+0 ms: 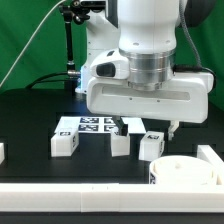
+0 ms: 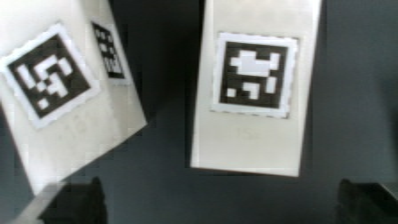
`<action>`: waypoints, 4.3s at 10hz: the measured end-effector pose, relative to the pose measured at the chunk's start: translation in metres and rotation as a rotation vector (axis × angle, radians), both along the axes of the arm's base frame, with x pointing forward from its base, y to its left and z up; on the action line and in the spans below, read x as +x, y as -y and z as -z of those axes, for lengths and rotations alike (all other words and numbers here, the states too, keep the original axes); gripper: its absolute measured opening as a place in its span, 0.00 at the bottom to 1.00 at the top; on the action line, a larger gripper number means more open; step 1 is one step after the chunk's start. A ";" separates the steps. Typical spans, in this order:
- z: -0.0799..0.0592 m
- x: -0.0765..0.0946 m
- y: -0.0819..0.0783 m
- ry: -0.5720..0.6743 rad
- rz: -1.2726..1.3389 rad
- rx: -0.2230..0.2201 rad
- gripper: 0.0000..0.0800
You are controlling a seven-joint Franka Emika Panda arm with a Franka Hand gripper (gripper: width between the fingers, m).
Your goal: Assemble stool
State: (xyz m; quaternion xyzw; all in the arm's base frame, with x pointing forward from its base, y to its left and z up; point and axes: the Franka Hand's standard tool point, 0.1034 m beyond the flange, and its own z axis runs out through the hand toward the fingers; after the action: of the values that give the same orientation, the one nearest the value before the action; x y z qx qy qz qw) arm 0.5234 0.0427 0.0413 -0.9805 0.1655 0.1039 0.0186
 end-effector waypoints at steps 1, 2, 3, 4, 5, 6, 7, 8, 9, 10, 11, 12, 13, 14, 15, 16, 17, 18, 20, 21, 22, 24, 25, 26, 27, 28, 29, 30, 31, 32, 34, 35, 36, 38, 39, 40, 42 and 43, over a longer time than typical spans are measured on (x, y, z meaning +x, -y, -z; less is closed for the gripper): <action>0.000 0.000 -0.001 -0.005 0.022 0.006 0.81; 0.000 0.002 0.000 -0.018 0.037 0.032 0.81; -0.003 0.009 0.001 -0.026 0.100 0.071 0.81; -0.004 0.011 0.002 -0.041 0.117 0.093 0.81; -0.004 0.009 0.001 -0.053 0.113 0.095 0.81; -0.004 0.010 0.000 -0.049 0.111 0.095 0.81; -0.003 0.003 0.000 -0.105 0.094 0.110 0.81; -0.004 0.001 0.002 -0.193 0.087 0.142 0.81; -0.004 0.008 0.003 -0.254 0.077 0.181 0.81; -0.007 0.018 0.000 -0.310 0.045 0.210 0.81; -0.010 0.017 -0.001 -0.373 0.034 0.232 0.81; -0.007 0.012 0.001 -0.452 0.028 0.251 0.81; -0.004 0.011 0.002 -0.512 0.023 0.266 0.81; -0.003 0.008 0.002 -0.569 0.016 0.281 0.81; 0.002 0.004 0.001 -0.609 0.010 0.290 0.81; 0.004 -0.002 0.000 -0.688 -0.002 0.308 0.81; 0.009 0.000 -0.001 -0.712 -0.009 0.316 0.81; 0.012 0.000 -0.003 -0.726 -0.014 0.319 0.81; 0.015 0.004 -0.007 -0.691 -0.022 0.313 0.81; 0.016 0.004 -0.008 -0.686 -0.023 0.311 0.81; 0.021 0.004 -0.010 -0.668 -0.023 0.306 0.81; 0.029 -0.002 -0.014 -0.659 -0.025 0.298 0.81; 0.032 -0.002 -0.017 -0.651 -0.027 0.294 0.81; 0.034 -0.004 -0.019 -0.651 -0.030 0.292 0.81; 0.035 -0.004 -0.020 -0.650 -0.031 0.291 0.81; 0.036 -0.004 -0.020 -0.650 -0.030 0.291 0.77; 0.036 -0.005 -0.020 -0.650 -0.030 0.291 0.77; 0.036 -0.005 -0.019 -0.651 -0.030 0.291 0.55; 0.036 -0.005 -0.018 -0.649 -0.034 0.294 0.55; 0.036 -0.005 -0.016 -0.648 -0.040 0.300 0.42; 0.036 -0.004 -0.014 -0.646 -0.042 0.304 0.42; 0.032 -0.002 -0.014 -0.648 -0.044 0.305 0.42; 0.023 0.004 -0.014 -0.647 -0.052 0.307 0.42; -0.008 0.022 -0.014 -0.649 -0.077 0.318 0.42; -0.022 0.029 -0.011 -0.648 -0.080 0.323 0.42; -0.033 0.033 -0.008 -0.653 -0.082 0.327 0.42; -0.031 0.041 -0.009 -0.609 -0.083 0.322 0.42; -0.031 0.045 -0.009 -0.582 -0.083 0.318 0.42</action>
Offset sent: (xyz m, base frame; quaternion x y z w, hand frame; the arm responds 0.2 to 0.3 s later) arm 0.0191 0.0120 0.0123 0.1383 -0.1024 0.1003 0.9800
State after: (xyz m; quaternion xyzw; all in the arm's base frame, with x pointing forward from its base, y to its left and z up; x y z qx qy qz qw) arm 0.5684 0.0519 0.0719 -0.9006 0.1054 0.4046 0.1189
